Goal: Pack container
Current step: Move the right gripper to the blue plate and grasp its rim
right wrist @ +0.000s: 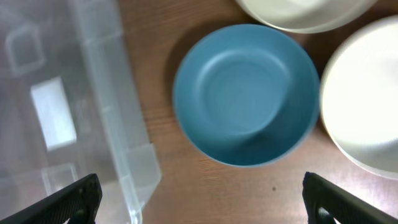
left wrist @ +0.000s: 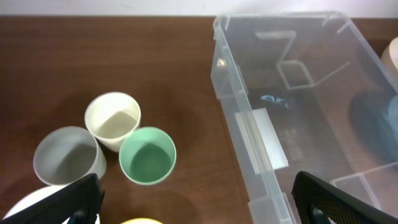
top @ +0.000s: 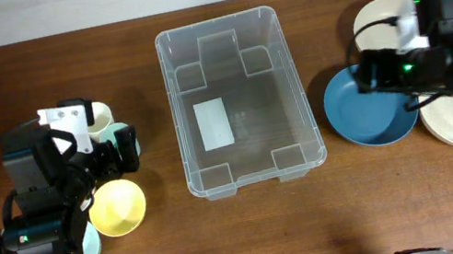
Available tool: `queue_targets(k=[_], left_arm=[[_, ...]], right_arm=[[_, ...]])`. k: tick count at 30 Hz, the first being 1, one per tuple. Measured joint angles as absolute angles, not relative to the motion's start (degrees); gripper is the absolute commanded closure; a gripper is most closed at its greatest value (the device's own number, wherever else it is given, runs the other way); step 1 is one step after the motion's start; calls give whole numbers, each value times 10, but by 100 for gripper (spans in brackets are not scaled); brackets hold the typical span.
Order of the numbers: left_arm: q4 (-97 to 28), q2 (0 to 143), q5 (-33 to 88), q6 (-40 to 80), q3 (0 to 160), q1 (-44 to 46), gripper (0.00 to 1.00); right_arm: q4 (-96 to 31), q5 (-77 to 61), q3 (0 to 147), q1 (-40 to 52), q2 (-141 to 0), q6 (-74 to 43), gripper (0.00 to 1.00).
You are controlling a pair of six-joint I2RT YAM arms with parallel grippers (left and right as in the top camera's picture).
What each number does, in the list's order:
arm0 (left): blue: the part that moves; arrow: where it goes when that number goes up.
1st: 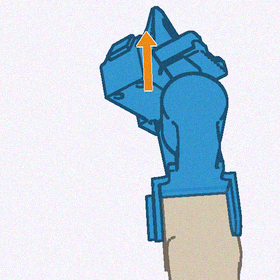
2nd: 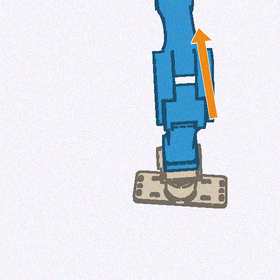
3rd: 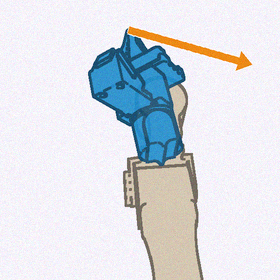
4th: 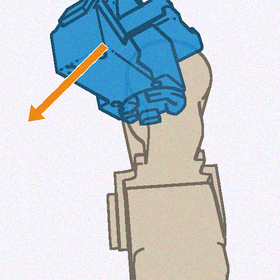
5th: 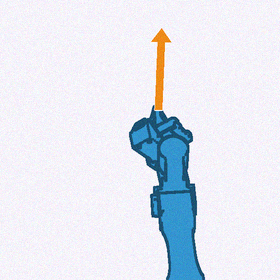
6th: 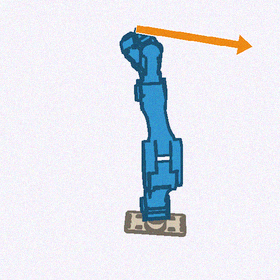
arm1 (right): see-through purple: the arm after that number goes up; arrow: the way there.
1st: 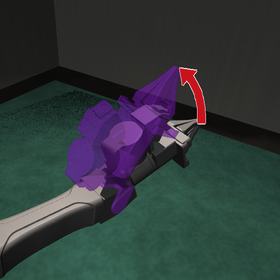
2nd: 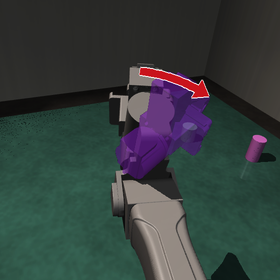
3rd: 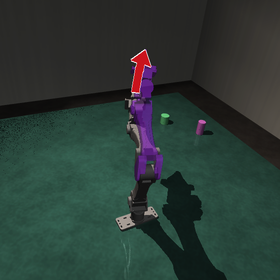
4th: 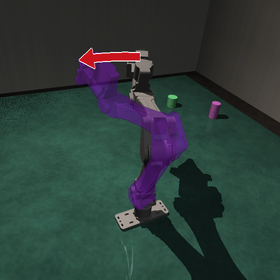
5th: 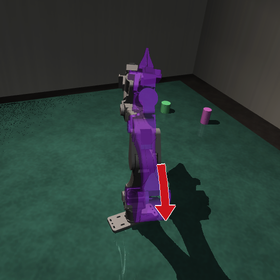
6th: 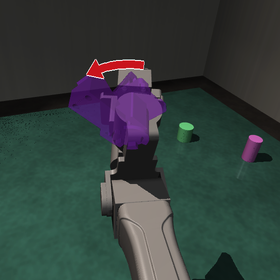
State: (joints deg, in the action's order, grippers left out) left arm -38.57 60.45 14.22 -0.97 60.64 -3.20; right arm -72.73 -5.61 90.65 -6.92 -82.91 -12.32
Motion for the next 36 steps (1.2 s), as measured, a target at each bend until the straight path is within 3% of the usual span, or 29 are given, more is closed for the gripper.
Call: queue_targets(k=[6, 15, 27, 31, 36], left_arm=[[-405, 608, 151, -10, 607, -32, 1], [-424, 628, 145, -10, 623, -32, 1], [-427, 628, 131, -10, 634, -32, 1], [-427, 628, 130, -10, 634, -32, 1], [-427, 628, 130, -10, 634, -32, 1]], right_arm=[[-750, -28, 908, -184, -876, -217, 1], [-681, -24, 802, -192, -1017, -238, 1], [-485, -24, 663, -192, -1038, -240, 0], [-461, -24, 635, -192, -1038, -241, 14], [-457, -22, 633, -192, -1038, -240, 42]])
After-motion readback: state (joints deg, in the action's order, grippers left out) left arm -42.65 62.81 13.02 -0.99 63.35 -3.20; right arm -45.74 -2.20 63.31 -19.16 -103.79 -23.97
